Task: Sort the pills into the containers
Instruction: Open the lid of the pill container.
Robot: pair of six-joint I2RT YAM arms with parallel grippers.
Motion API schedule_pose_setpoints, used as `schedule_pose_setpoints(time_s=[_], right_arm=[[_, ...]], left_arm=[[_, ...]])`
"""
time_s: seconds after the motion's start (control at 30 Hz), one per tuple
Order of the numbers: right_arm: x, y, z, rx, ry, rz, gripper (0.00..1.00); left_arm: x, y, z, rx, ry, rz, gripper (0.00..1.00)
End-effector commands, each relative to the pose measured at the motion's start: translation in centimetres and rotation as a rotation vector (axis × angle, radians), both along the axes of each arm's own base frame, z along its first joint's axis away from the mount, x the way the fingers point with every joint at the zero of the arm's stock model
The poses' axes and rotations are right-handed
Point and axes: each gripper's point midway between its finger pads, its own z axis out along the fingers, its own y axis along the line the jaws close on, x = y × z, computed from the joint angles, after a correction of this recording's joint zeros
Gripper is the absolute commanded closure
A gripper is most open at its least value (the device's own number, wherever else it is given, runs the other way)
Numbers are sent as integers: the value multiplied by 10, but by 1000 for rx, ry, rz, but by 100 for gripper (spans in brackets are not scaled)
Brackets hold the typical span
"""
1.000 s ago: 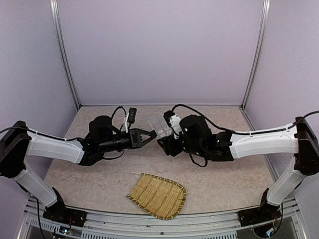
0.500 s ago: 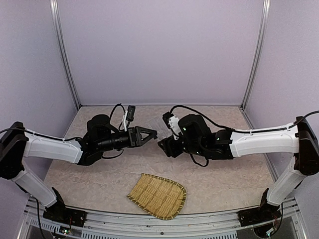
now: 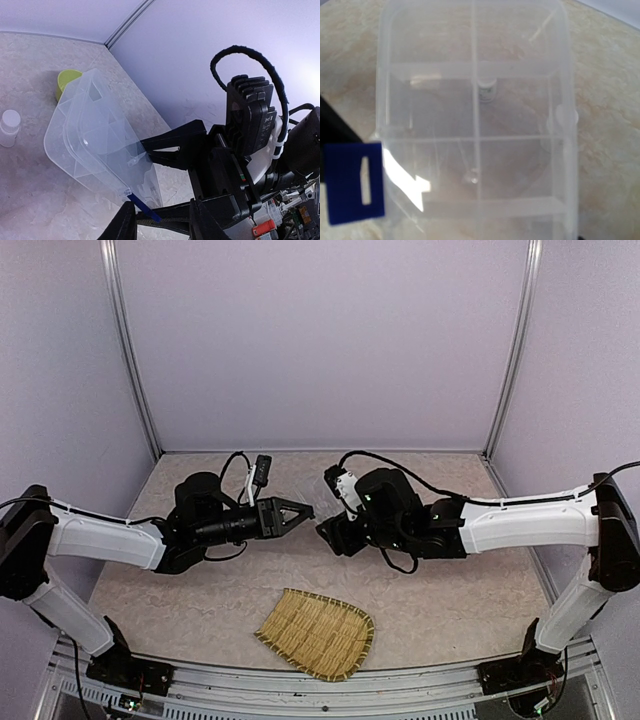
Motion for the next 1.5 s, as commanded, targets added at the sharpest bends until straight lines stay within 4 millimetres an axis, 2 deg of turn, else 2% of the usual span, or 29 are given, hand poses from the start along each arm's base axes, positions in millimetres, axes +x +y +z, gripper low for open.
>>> schedule_pose_setpoints(time_s=[0.0,0.2,0.33,0.47,0.9,1.2,1.3,1.47], right_arm=[[-1,5,5,-10,-11,13,43],[2,3,2,-32,-16,0,43],[2,3,0,-39,-18,-2,43],[3,3,1,-39,-20,-4,44],[6,-3,-9,-77,-40,-27,43],[5,-3,-12,-84,-41,-28,42],[5,-3,-13,-89,-40,-28,36],[5,-3,-15,-97,-33,-26,16]], left_arm=[[0,1,-8,32,8,14,64],[3,-1,-17,49,39,20,65],[4,-2,-22,50,56,20,71],[5,-4,-25,49,68,15,72],[8,-3,-29,22,111,41,95],[12,-3,-35,5,163,64,100],[13,-2,-36,0,173,70,100],[15,-1,-38,10,188,89,100]])
